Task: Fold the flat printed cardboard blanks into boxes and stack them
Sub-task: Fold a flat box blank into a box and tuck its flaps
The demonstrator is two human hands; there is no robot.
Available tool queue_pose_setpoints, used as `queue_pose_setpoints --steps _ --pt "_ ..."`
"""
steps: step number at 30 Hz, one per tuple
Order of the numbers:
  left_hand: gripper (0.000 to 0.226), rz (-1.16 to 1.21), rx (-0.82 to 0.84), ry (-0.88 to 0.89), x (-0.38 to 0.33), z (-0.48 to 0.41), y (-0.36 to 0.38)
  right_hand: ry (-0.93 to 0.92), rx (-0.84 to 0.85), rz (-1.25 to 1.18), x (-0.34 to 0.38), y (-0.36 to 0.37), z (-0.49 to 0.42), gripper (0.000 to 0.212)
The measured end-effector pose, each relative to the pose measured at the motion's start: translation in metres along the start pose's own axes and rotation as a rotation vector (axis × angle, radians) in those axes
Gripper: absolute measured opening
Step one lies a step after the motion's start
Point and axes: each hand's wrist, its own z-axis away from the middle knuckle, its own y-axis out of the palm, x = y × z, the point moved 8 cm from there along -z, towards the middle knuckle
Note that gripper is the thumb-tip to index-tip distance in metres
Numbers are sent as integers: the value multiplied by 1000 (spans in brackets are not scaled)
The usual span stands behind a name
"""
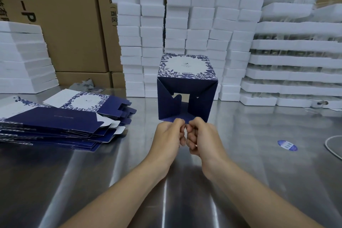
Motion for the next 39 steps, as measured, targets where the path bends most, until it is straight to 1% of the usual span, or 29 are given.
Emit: queue_pose_setpoints --steps 3,6,9,13,19,24,28,32,36,39 --pt "38 33 -28 -22 2 -1 -2 2 -61 -2 0 -9 -3 26" --pt "36 33 -69 -45 4 -2 -5 22 -52 9 -3 -11 -4 24" --pt "34 37 -66 -75 8 -3 -4 44 -62 16 -6 -12 -5 27" --pt "32 86 -49 -121 11 -3 -6 53 -127 -27 -5 -18 -7 29" --pt "32 64 -104 -121 13 -6 -10 66 -114 22 -9 -19 -11 25" --pt "30 100 -106 -115 11 -6 -14 -10 -161 32 -3 -23 -16 25" --pt "30 39 -137 -64 6 -7 -17 8 -168 84 -5 -25 -17 23" --pt "30 36 -154 -79 7 -10 -21 -11 -194 135 -1 -31 -18 24" --pt "29 63 -122 -98 10 -12 -20 -27 -216 153 0 -34 -21 20" --pt "28 70 -52 -84 10 -13 -15 -16 -173 142 0 -30 -19 20"
